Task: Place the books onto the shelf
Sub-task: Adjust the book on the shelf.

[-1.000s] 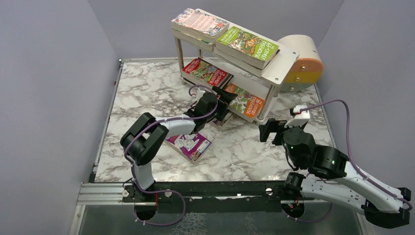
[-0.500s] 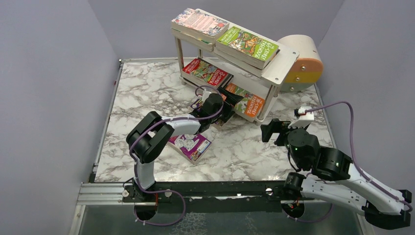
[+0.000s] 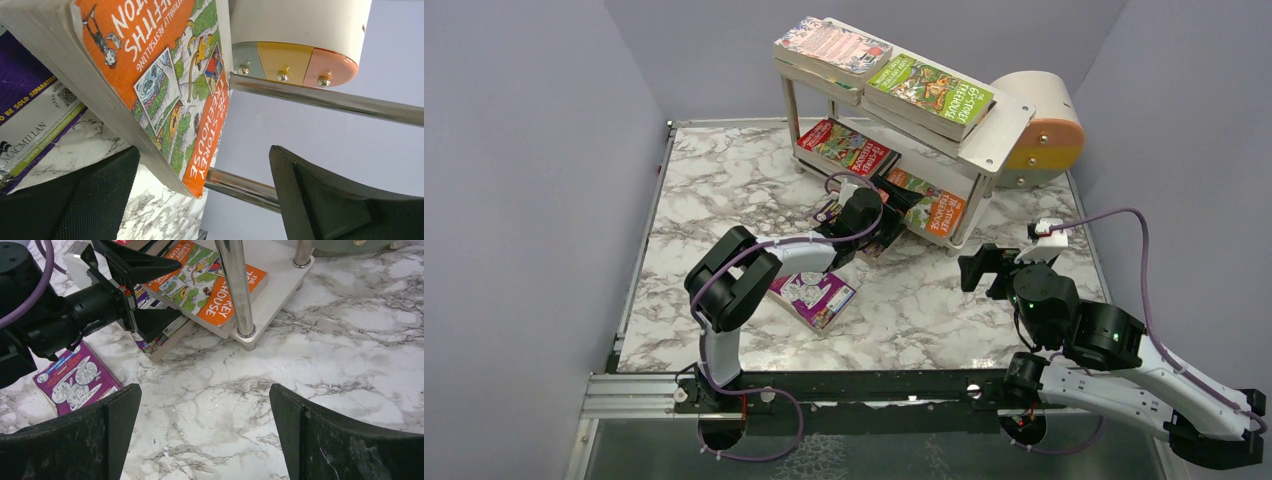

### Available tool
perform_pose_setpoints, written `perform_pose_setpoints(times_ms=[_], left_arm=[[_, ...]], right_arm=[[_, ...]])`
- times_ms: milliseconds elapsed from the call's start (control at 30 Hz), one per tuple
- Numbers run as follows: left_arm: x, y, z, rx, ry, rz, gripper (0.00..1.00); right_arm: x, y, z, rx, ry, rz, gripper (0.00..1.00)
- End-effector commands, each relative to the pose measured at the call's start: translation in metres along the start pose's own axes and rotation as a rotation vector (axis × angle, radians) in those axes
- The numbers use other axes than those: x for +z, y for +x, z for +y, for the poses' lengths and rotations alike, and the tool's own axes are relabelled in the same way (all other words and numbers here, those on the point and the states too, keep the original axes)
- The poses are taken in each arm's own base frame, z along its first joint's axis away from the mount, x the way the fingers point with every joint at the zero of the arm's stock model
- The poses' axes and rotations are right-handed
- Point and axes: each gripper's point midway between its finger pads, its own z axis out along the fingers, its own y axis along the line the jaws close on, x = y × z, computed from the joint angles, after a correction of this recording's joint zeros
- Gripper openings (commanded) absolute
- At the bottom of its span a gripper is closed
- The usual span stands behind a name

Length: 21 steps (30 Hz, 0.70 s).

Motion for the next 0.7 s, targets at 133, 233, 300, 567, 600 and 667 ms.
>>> perform_pose_setpoints(times_ms=[133,233,300,567,600,667], left_arm=[[0.008,-0.006,-0.017,0.007,0.038,-0.044,0.99],[0.008,-0.008,-0.016,0.005,0.036,-0.049,0.99],[0.009,-0.010,-0.016,0.004,0.033,-0.055,0.99],[0.010,-0.018,-0.017,0.001,0.034,-0.071,0.99],[0.011,-0.019,-0.018,0.001,0.035,-0.073,0.99],[0.012,-0.022,-0.018,-0.001,0.036,-0.079,0.99]], right_arm=[[-0.001,0.003,-0.006,0.008,0.017,0.002,0.98],[-0.001,0.003,-0.006,0.008,0.018,0.002,0.98],[-0.001,0.003,-0.006,0.009,0.018,0.001,0.98],[0.000,0.004,-0.005,0.006,0.019,0.004,0.98],[0.001,0.004,-0.005,0.005,0.020,0.004,0.98],[0.001,0.005,-0.005,0.005,0.021,0.005,0.98]])
